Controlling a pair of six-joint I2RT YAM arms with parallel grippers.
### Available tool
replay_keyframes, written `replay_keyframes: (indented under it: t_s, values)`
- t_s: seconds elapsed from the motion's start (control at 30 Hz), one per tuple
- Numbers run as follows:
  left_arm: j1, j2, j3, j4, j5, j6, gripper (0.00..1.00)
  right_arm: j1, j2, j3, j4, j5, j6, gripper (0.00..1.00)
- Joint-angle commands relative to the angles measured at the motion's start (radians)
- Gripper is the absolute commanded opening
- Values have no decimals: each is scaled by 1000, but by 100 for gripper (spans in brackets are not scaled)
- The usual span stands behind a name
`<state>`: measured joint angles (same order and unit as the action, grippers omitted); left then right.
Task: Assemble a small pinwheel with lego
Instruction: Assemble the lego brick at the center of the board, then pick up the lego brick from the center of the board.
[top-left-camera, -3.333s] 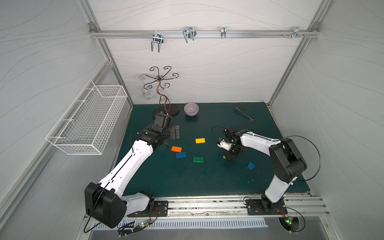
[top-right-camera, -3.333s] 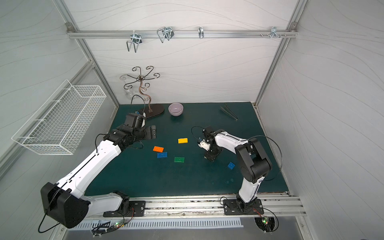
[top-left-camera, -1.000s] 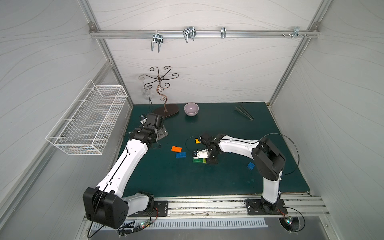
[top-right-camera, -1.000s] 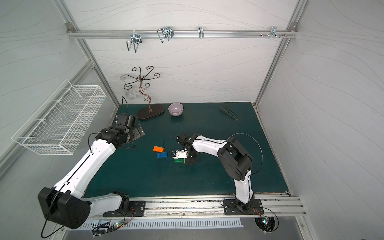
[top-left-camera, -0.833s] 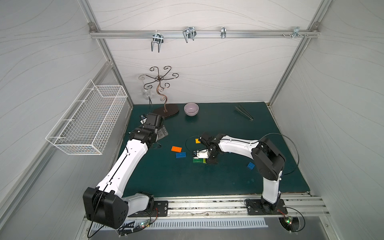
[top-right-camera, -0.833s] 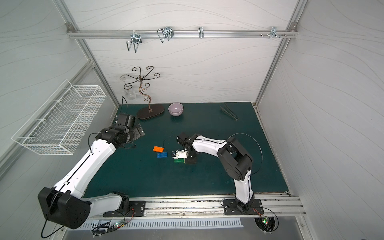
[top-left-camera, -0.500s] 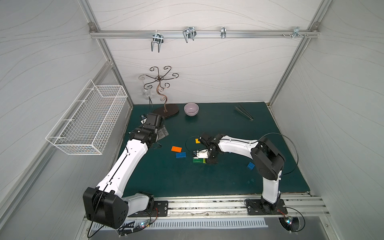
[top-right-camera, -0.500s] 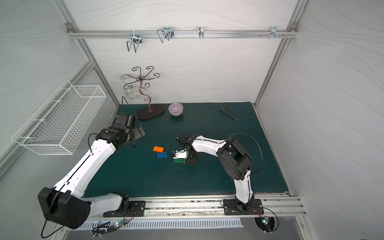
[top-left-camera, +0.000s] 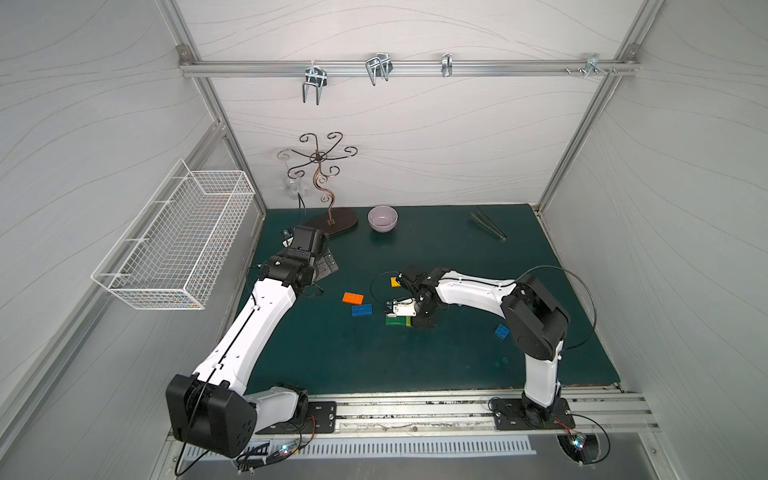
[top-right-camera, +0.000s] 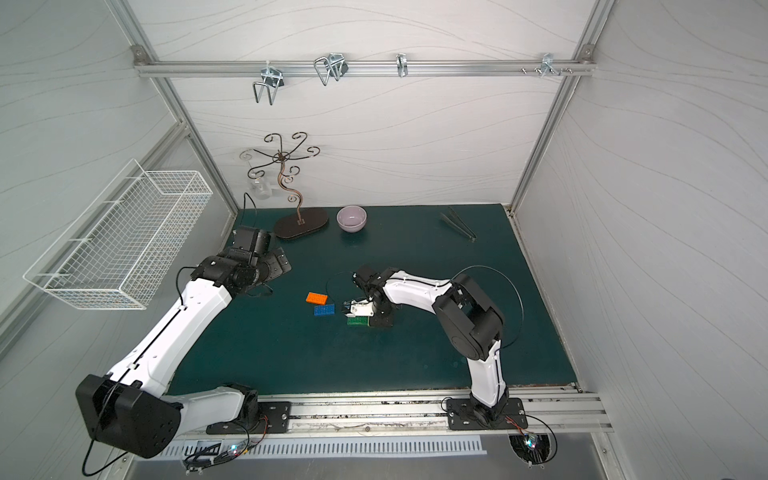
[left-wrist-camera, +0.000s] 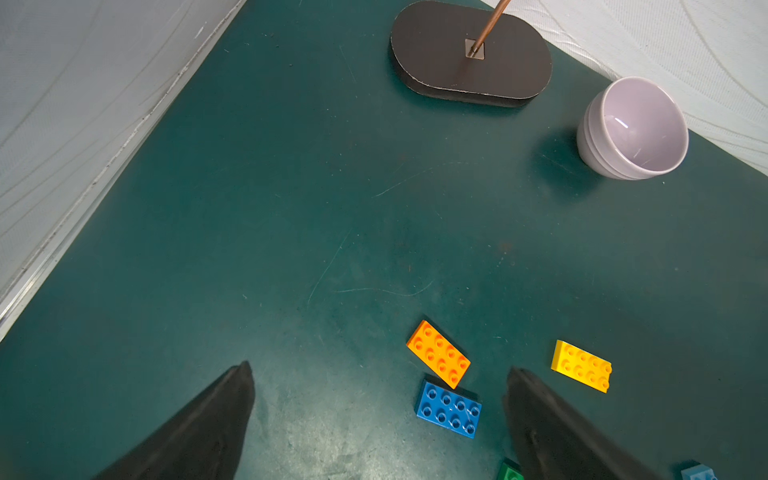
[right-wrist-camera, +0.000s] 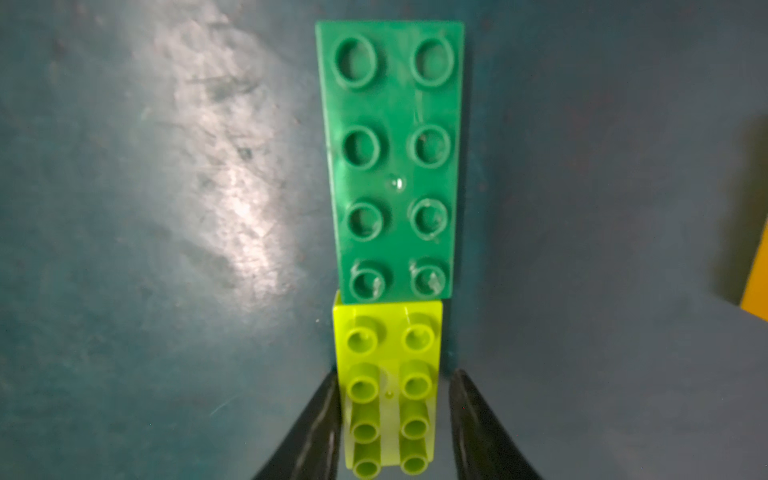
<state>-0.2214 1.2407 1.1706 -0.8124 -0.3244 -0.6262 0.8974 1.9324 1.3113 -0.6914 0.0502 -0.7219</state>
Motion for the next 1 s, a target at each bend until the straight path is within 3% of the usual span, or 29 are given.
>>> replay_keyframes:
  t_s: [0.0,0.1,0.17,0.33,0.43,0.53,0.63,0.97]
  values:
    - [-8,1,31,35,-4,31,99,-6,-106,59,-70,-57,66,53]
    - [-19,-5,17,42,11,43,99,-115,-229,104,-157,-183,237,58]
    - [-21,-17,-5,55,52,36,99,-208,-287,75,-165,-203,324,61]
    - [-29,-34,-80,127,230,52,99,-366,-235,19,-143,-13,419,60]
    - [-54,-37,-119,190,367,84,97,-415,-170,38,-151,-7,450,57]
    - [-77,-37,-165,272,518,109,96,-455,-135,24,-113,-57,447,57]
    - [-87,-33,-200,299,591,99,95,-469,-80,33,-120,-84,437,58]
    - [-88,-47,-223,285,570,104,94,-443,-26,-18,-93,-25,431,56]
